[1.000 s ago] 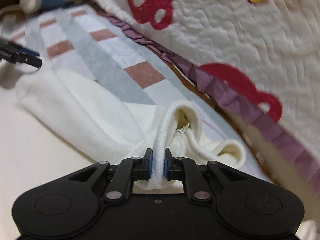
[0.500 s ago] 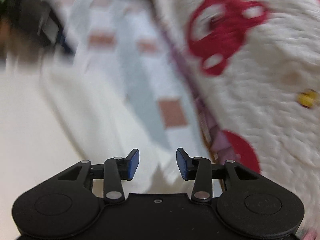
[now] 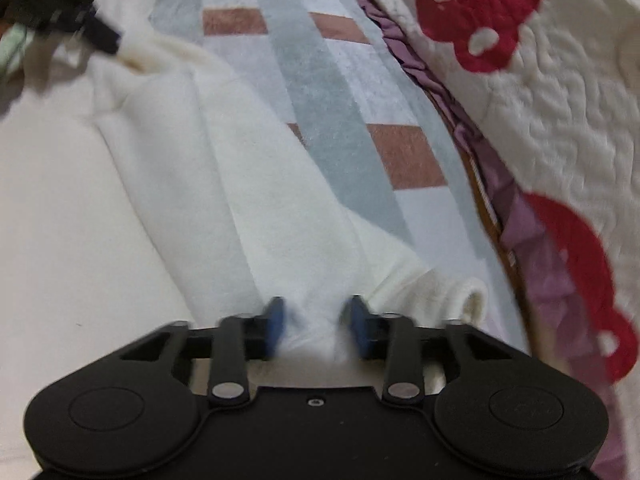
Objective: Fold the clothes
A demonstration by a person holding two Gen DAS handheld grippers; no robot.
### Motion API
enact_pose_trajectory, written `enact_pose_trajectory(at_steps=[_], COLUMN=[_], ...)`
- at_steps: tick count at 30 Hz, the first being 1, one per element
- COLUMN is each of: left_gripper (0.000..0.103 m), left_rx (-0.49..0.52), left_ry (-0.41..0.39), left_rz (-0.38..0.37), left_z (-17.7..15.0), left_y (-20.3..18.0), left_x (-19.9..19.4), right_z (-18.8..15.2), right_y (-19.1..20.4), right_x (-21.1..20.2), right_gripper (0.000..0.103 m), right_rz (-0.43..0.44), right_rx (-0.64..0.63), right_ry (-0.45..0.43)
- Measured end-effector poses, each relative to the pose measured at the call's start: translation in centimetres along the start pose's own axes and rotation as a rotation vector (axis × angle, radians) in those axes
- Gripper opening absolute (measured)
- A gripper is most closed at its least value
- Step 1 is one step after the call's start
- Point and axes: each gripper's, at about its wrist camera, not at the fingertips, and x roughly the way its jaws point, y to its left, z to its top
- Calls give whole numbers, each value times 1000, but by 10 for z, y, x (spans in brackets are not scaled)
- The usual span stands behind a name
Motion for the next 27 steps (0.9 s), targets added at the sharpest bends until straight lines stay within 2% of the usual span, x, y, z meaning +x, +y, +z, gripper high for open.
enact_pose_trajectory(at_steps=[2,3,6,10,14,18,23,26,27], left_gripper=[5,5,5,5,4,4,4,4,4], left_rx=[-8,-17,-30,-60,-75,-118,-144,-154,-151], left_ry=[-16,-29,-79,-142,-183,-208,-165,-116,-101], left_rz=[4,2,4,6,25,78,163,209,225], left_z=[2,4,9,15,21,23,20,14,13], left_y=[1,3,10,21,29,41,48,50,49], left_x=[-4,-6,-14,-25,-28,-28,-13,2,6], right_z=[-4,-4,-12,-16,3,30,54,60,59], right_y=[4,3,-30,-66,-84,-90,-93,-96,-97], right_x=[1,2,-3,-26,-41,-32,-2,19,20], right_gripper=[15,14,9,8,8,7,0,0,0], right_rz=[1,2,83,96,62,30,-37,-109,-162], right_rx=[35,64,377,610,635,611,542,541,557], right_ry=[-27,-41,-163,-340,-421,-433,-377,-317,-316])
